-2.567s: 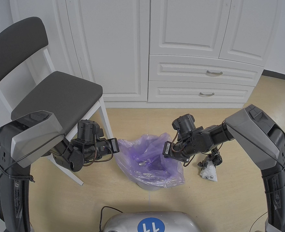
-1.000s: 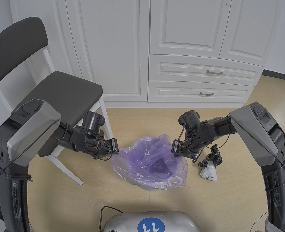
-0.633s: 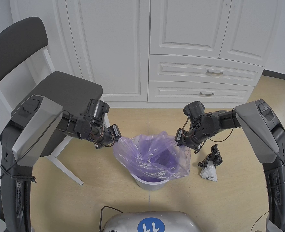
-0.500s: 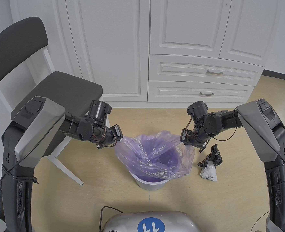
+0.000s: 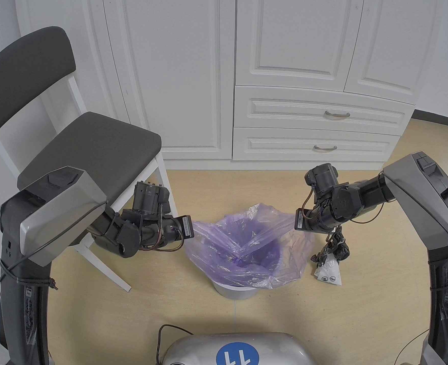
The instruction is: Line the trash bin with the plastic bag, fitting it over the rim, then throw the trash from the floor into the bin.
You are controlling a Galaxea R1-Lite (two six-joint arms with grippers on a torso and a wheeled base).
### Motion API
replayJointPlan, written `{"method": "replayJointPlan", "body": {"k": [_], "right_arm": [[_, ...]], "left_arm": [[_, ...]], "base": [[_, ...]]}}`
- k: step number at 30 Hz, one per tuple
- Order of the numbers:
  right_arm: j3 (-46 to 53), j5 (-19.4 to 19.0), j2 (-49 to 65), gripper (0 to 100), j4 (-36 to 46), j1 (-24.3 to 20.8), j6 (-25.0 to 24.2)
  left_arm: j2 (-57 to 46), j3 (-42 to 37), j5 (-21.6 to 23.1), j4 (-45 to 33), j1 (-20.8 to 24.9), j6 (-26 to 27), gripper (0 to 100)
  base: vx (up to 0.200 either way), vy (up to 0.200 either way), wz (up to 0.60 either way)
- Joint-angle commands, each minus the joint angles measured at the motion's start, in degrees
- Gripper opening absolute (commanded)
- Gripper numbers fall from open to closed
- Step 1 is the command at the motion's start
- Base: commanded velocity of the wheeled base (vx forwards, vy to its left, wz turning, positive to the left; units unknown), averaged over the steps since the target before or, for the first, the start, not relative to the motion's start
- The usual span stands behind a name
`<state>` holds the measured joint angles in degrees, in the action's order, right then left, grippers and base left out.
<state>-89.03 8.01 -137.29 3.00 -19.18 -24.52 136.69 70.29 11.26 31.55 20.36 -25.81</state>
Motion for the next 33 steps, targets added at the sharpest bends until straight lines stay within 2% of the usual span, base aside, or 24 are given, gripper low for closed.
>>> {"method": "replayJointPlan", "body": {"k": [1,3,4,8,12,18,21,22,23,29,33], "right_arm": [[14.3,1.7,3.0,0,-14.2,0.2,9.6],[17.7,1.3,3.0,0,-19.7,0.3,12.4],[22.1,0.7,2.9,0,-26.6,0.6,16.0],[28.7,-1.9,1.0,0,-41.9,1.9,23.7],[30.3,-2.0,-1.1,0,-47.1,2.7,26.9],[30.3,-2.1,-1.9,0,-47.1,2.8,27.2],[30.4,-2.1,-1.1,0,-47.2,2.7,27.2],[30.4,-2.1,-1.1,0,-47.2,2.7,27.2],[30.4,-2.0,-0.1,0,-47.2,2.7,27.2],[31.2,-2.0,1.9,0,-47.1,3.0,27.1],[30.5,-1.8,1.8,0,-47.7,3.0,26.7]], "left_arm": [[-0.6,-9.2,5.1,8.4,-3.0,7.8,0],[-0.3,-9.4,5.0,9.5,-3.7,9.2,0],[0.3,-9.7,5.0,11.3,-4.5,10.9,0],[2.0,-10.9,5.2,15.0,-6.8,16.1,0],[3.8,-10.9,6.9,15.6,-9.5,20.7,0],[4.6,-11.4,8.7,17.1,-9.5,21.3,0],[5.8,-13.1,10.6,26.0,-7.0,19.7,0],[5.8,-13.1,10.6,26.0,-7.0,19.7,0],[6.9,-13.2,10.4,31.8,-5.9,16.6,0],[11.7,-12.7,10.6,50.5,-4.5,4.2,0],[13.2,-11.9,12.9,54.8,-4.8,-0.4,0]], "base": [[0.000,0.000,0.00],[0.000,0.000,0.00],[0.000,0.000,0.00],[0.000,0.000,0.00],[0.000,0.000,0.00],[0.000,0.000,0.00],[0.000,0.000,0.00],[0.000,0.000,0.00],[0.000,0.000,0.00],[0.000,0.000,0.00],[0.000,0.000,0.00]]}}
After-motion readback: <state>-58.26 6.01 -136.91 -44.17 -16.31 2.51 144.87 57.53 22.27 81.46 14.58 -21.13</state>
